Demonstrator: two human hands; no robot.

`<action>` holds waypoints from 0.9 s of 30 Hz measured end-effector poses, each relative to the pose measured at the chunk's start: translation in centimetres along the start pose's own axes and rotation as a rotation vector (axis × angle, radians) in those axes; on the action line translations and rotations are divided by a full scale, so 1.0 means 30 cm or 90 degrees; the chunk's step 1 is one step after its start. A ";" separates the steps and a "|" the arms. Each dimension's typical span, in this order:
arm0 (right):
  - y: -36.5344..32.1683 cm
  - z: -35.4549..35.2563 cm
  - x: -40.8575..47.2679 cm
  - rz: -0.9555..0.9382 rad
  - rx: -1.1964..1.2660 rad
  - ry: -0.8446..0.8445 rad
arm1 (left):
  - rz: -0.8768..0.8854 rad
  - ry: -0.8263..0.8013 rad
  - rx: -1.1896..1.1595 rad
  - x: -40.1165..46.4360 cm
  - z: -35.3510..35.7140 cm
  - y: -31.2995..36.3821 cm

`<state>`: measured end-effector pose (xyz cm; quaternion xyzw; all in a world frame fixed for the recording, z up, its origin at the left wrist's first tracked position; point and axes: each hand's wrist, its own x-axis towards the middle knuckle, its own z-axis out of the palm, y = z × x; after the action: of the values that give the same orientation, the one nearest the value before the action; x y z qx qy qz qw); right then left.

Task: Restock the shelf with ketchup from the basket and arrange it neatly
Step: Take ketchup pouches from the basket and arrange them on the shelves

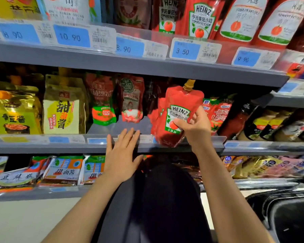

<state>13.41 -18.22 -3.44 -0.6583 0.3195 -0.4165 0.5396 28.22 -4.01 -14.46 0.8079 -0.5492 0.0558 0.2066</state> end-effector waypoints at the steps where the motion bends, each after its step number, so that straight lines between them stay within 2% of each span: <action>1: 0.005 0.000 0.014 -0.001 0.003 0.002 | 0.005 -0.002 0.018 0.005 0.006 -0.005; 11: 0.031 0.058 0.102 -0.058 -0.019 -0.016 | 0.020 -0.006 -0.008 0.014 0.005 -0.017; 16: 0.045 0.039 0.047 -0.049 -0.180 0.008 | 0.017 0.009 -0.004 0.015 0.010 -0.016; 20: 0.043 0.021 0.010 -0.093 -0.337 0.018 | 0.014 0.005 -0.002 0.014 0.006 -0.008; 27: 0.039 0.020 0.009 -0.077 -0.351 -0.004 | 0.008 0.009 -0.007 0.009 -0.002 -0.002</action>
<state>14.10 -18.44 -4.58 -0.7991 0.3794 -0.3432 0.3156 28.39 -4.21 -14.33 0.8029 -0.5530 0.0600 0.2143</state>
